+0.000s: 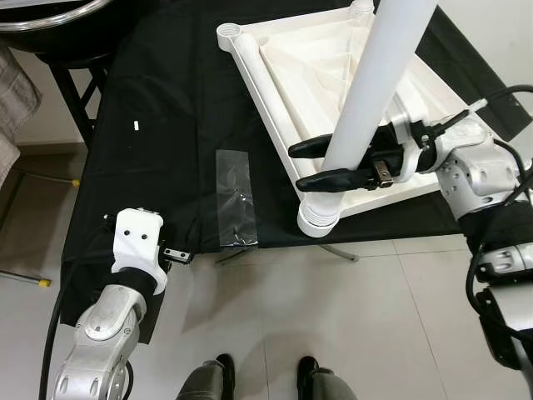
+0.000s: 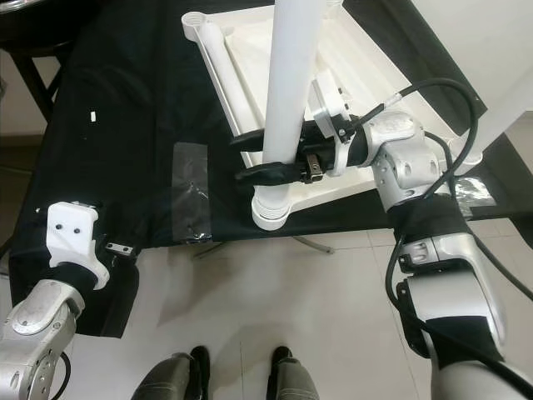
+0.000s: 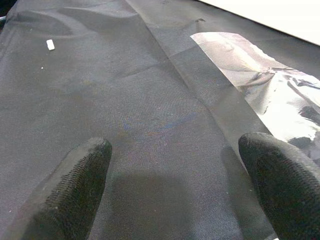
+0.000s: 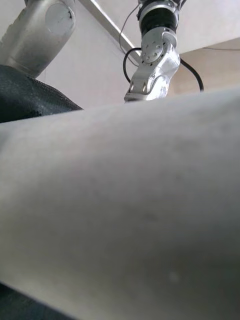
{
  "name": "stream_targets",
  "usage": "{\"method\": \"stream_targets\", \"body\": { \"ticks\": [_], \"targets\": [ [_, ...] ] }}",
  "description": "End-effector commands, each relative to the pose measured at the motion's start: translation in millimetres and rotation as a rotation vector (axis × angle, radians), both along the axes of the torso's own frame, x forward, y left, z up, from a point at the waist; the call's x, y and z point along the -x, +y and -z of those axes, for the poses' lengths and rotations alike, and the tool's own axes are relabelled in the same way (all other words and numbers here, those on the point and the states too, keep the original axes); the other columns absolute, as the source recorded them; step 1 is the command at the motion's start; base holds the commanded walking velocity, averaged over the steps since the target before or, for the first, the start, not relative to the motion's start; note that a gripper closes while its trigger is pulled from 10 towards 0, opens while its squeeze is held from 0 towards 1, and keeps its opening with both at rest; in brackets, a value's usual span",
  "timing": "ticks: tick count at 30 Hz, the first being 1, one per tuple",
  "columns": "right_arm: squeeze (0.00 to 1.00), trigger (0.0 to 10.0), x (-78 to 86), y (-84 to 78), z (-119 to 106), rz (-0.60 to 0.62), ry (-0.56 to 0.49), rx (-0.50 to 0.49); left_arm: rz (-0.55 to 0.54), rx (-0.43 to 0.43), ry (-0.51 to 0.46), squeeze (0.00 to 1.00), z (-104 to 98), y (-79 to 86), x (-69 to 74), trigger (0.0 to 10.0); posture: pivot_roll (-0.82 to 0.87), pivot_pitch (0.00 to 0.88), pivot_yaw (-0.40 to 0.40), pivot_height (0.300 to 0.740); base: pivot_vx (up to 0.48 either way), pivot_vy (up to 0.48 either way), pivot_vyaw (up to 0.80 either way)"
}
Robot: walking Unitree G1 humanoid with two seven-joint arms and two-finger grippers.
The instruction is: Building children table
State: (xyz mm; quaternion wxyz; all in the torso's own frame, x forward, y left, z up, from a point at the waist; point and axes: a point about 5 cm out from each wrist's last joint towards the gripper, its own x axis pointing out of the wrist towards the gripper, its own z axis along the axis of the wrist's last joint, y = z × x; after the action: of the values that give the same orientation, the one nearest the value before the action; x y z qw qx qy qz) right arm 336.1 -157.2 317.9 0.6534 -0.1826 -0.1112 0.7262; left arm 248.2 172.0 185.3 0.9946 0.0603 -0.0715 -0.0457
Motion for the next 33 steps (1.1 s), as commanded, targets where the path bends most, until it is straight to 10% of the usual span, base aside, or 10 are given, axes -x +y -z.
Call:
{"method": "stream_targets", "body": {
  "ticks": [1, 33],
  "targets": [
    [0.0, 10.0, 1.2, -6.0, 1.6, 0.01, 0.0, 0.03, -0.007, -0.001, 0.024, 0.0, 4.2, 1.3, 3.3, 10.0, 0.14, 0.357, -0.005, 0.74, 0.0, 0.0, 0.0],
    [0.0, 10.0, 3.6, 0.0, 22.0, 0.018, 0.049, 0.023, -0.005, 0.006, 0.024, 0.0, 5.3, -0.9, 2.3, 10.0, 0.13, 0.351, -0.009, 0.74, 0.0, 0.0, 0.0]
  ]
}}
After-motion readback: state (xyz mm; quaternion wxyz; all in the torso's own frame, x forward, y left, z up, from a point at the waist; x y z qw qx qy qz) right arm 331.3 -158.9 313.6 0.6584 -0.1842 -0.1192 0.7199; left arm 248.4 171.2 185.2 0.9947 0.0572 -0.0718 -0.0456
